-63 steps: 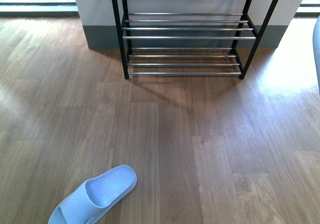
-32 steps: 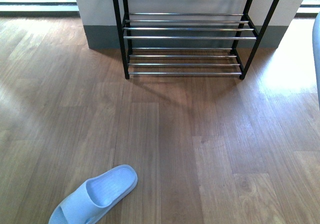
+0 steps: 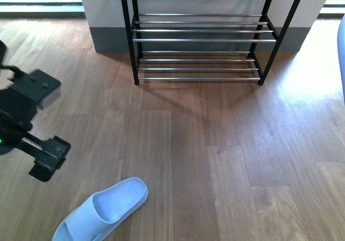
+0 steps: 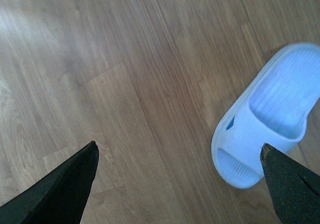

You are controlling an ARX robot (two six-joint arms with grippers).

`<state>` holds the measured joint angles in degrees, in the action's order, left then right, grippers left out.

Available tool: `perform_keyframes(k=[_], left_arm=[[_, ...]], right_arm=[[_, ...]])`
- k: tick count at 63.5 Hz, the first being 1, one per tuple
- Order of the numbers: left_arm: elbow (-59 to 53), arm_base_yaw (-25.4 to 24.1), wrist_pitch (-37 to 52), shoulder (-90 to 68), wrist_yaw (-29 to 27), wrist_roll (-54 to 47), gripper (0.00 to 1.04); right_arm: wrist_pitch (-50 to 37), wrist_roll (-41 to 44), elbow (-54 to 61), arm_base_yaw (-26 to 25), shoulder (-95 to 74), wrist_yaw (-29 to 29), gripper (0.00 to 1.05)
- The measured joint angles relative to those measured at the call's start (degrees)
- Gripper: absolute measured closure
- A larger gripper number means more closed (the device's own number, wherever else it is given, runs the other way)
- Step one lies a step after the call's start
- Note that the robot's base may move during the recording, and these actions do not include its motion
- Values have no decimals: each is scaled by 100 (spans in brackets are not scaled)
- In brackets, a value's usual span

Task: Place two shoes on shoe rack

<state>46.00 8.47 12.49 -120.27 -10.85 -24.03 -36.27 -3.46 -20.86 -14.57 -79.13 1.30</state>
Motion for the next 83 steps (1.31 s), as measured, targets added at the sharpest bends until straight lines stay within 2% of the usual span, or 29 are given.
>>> perform_keyframes(k=[5,12,28,47,65,83], left_arm=[[424,59,-15,-699,-411,-503,9],[927,186,-188,-1478,-570,-1163,9],[2601,673,-1259,-3036,-153,-1370,9],[3945,905,-2181,-3915,-35,-1338,9],[4297,883,-2286,-4413,-590,-597,9],[3971,861,-2288,-4520,-435,-330,9]], right_arm=[[0,-2,0,0,0,2,103],[0,0,0,0,0,2,103],[0,-2,0,0,0,2,103],[0,-2,0,0,0,2,103],[0,-2,0,0,0,0,103],[0,-2,0,0,0,0,103]])
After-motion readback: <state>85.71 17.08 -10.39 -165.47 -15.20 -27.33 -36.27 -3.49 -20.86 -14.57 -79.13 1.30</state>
